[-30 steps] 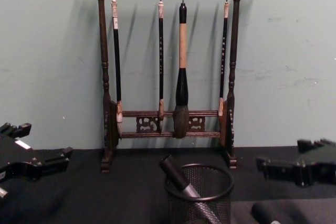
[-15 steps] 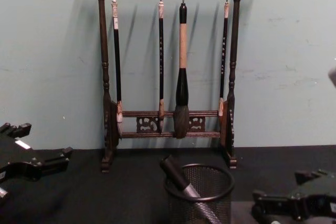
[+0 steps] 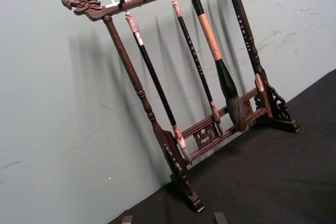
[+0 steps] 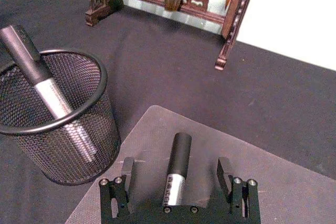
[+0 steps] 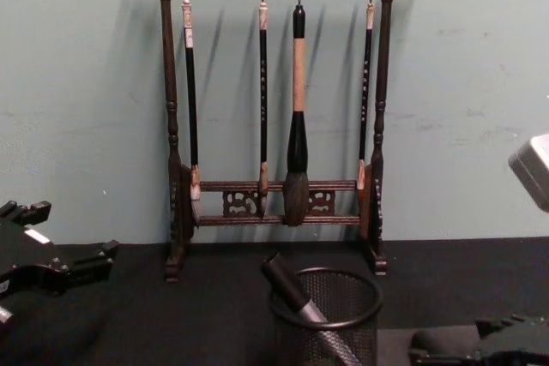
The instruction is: Pick up the water-based marker from the table and place it into the pen holder.
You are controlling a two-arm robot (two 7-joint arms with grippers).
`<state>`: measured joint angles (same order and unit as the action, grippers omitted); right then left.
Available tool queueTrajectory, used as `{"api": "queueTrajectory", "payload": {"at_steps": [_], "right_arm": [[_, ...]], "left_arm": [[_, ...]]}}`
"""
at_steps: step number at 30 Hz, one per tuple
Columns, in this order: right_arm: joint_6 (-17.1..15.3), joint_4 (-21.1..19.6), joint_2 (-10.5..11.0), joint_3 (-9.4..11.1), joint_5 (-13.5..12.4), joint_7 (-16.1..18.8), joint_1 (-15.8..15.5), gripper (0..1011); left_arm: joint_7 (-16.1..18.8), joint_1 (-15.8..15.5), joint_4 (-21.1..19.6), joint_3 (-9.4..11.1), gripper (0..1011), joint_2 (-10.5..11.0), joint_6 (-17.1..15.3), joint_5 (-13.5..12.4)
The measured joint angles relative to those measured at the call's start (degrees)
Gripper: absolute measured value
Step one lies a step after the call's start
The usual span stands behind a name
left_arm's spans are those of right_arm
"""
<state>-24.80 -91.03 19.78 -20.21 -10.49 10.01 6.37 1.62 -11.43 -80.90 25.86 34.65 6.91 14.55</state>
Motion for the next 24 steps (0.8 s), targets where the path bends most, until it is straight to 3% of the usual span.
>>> {"api": "queueTrajectory", "payload": {"at_steps": [24], "right_arm": [[-1.94,2.5,-2.73,1.9,1.91,2.17,0.64,1000]], "left_arm": [[0.0,0.0,0.0,0.0,1001,0.0,0.0,0.0]]}}
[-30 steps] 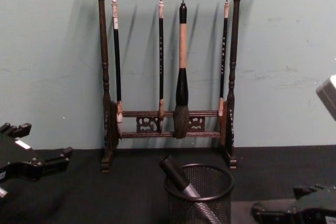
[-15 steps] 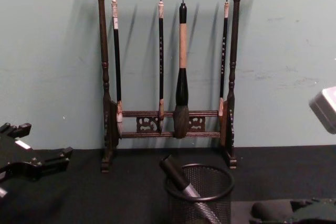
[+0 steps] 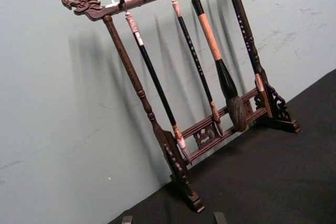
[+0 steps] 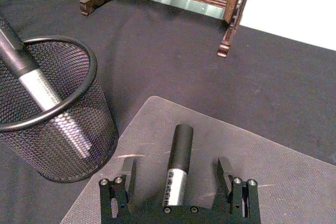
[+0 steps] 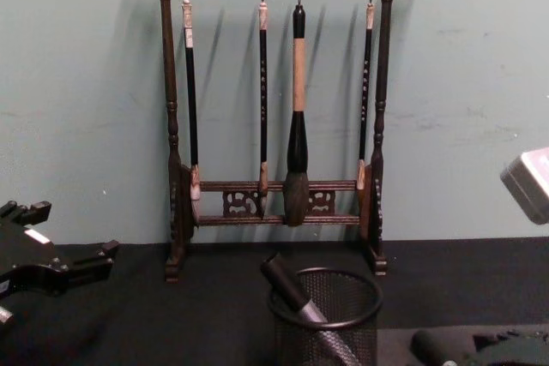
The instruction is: Pick up the water-based marker from the table and place it into the pen holder.
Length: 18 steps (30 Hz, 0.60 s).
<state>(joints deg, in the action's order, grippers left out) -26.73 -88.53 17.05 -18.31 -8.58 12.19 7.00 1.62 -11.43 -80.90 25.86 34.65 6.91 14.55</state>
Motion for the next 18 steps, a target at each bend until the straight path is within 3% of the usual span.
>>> {"api": "queueTrajectory", "payload": {"at_steps": [18], "right_arm": [[-0.44,1.38,-1.49,1.46,1.13,2.45,0.41,1000]], "left_arm": [[0.0,0.0,0.0,0.0,1001,0.0,0.0,0.0]]}}
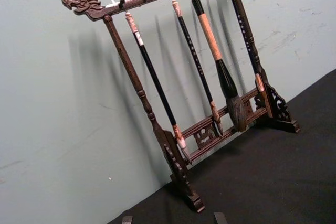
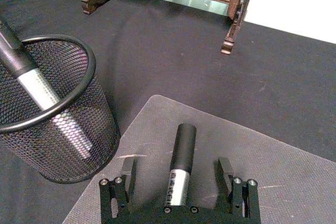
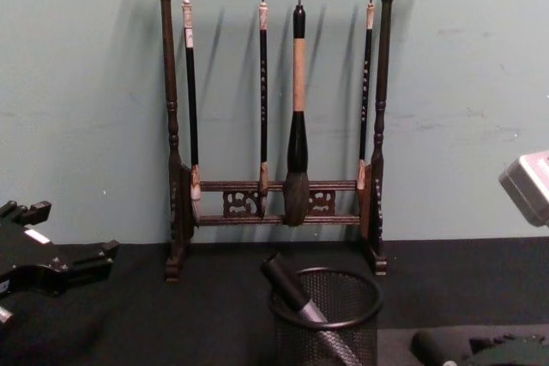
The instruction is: Pick up the water-based marker from the table and place it into the pen holder.
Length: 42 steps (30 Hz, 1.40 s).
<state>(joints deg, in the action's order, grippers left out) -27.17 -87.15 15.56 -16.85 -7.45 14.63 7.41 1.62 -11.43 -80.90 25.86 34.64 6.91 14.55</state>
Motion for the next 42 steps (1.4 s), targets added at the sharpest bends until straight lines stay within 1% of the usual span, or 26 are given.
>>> {"api": "queueTrajectory", "payload": {"at_steps": [16,20,21,23,24,28,31,32,33,35,36,37,39,42], "right_arm": [[0.03,-0.1,0.07,-0.1,-0.01,-0.26,-0.03,1000],[0.04,-0.11,0.08,-0.12,-0.02,-0.31,-0.05,947],[0.05,-0.12,0.09,-0.13,-0.02,-0.32,-0.05,908],[0.05,-0.13,0.1,-0.14,-0.02,-0.33,-0.06,882],[0.06,-0.14,0.11,-0.15,-0.03,-0.34,-0.06,836],[0.06,-0.17,0.12,-0.15,-0.03,-0.37,-0.08,739],[0.07,-0.17,0.12,-0.15,-0.03,-0.39,-0.08,621],[0.07,-0.17,0.12,-0.15,-0.03,-0.4,-0.08,621],[0.06,-0.17,0.12,-0.15,-0.04,-0.41,-0.08,564],[0.07,-0.17,0.12,-0.15,-0.04,-0.42,-0.08,517],[0.07,-0.17,0.12,-0.15,-0.04,-0.42,-0.08,457],[0.07,-0.17,0.12,-0.15,-0.04,-0.42,-0.08,436],[0.06,-0.17,0.12,-0.15,-0.04,-0.43,-0.08,359],[0.07,-0.17,0.12,-0.15,-0.05,-0.42,-0.08,302]], "left_arm": [[0.0,0.0,0.0,0.0,1001,0.0,0.0,0.0],[0.0,0.0,0.0,0.0,1001,0.0,0.0,0.0],[0.0,0.0,0.0,0.0,1001,0.0,0.0,0.0],[0.0,0.0,0.0,0.0,1001,0.0,0.0,0.0],[0.0,0.0,0.0,0.0,1001,0.0,0.0,0.0],[0.0,0.0,0.0,0.0,1001,0.0,0.0,0.0],[0.0,0.0,0.0,0.0,1001,0.0,0.0,0.0],[0.0,0.0,0.0,0.0,1001,0.0,0.0,0.0],[0.0,0.0,0.0,0.0,1001,0.0,0.0,0.0],[0.0,0.0,0.0,0.0,1001,0.0,0.0,0.0],[0.0,0.0,0.0,0.0,1001,0.0,0.0,0.0],[0.0,0.0,0.0,0.0,1001,0.0,0.0,0.0],[0.0,0.0,0.0,0.0,1001,0.0,0.0,0.0],[0.0,0.0,0.0,0.0,1001,0.0,0.0,0.0]]}}
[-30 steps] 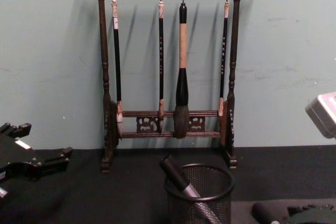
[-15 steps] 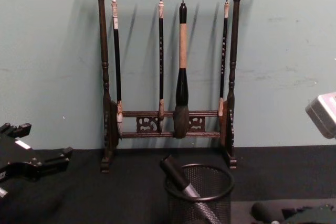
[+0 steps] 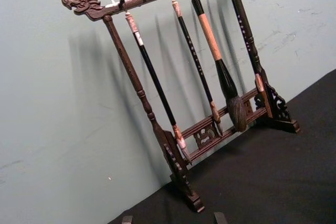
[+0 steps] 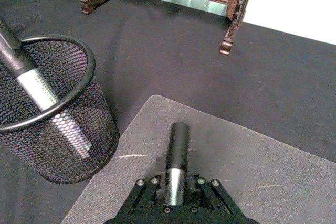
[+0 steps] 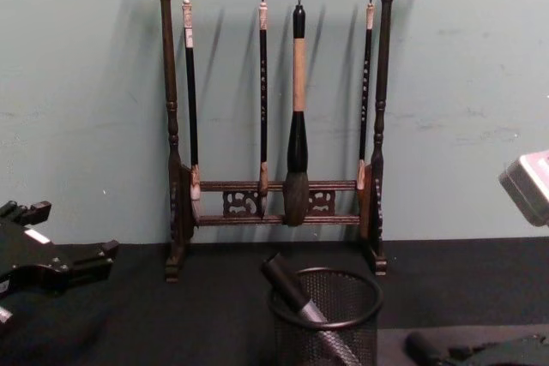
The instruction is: Pick up the water-based marker from the table and place it into the pen holder.
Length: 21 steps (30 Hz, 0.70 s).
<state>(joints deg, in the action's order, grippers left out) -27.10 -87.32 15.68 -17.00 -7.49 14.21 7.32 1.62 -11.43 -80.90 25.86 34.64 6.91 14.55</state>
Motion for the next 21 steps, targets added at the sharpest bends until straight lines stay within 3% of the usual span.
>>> {"api": "queueTrajectory", "payload": {"at_steps": [2,5,21], "right_arm": [[0.0,0.0,0.0,0.0,0.0,0.0,0.0,224],[0.0,0.0,0.0,0.0,-0.01,0.0,0.0,194],[0.0,0.01,0.0,0.0,-0.01,0.01,0.0,178]], "left_arm": [[0.0,0.0,0.0,0.0,1001,0.0,0.0,0.0],[0.0,0.0,0.0,0.0,1001,0.0,0.0,0.0],[0.0,0.0,0.0,0.0,1001,0.0,0.0,0.0]]}}
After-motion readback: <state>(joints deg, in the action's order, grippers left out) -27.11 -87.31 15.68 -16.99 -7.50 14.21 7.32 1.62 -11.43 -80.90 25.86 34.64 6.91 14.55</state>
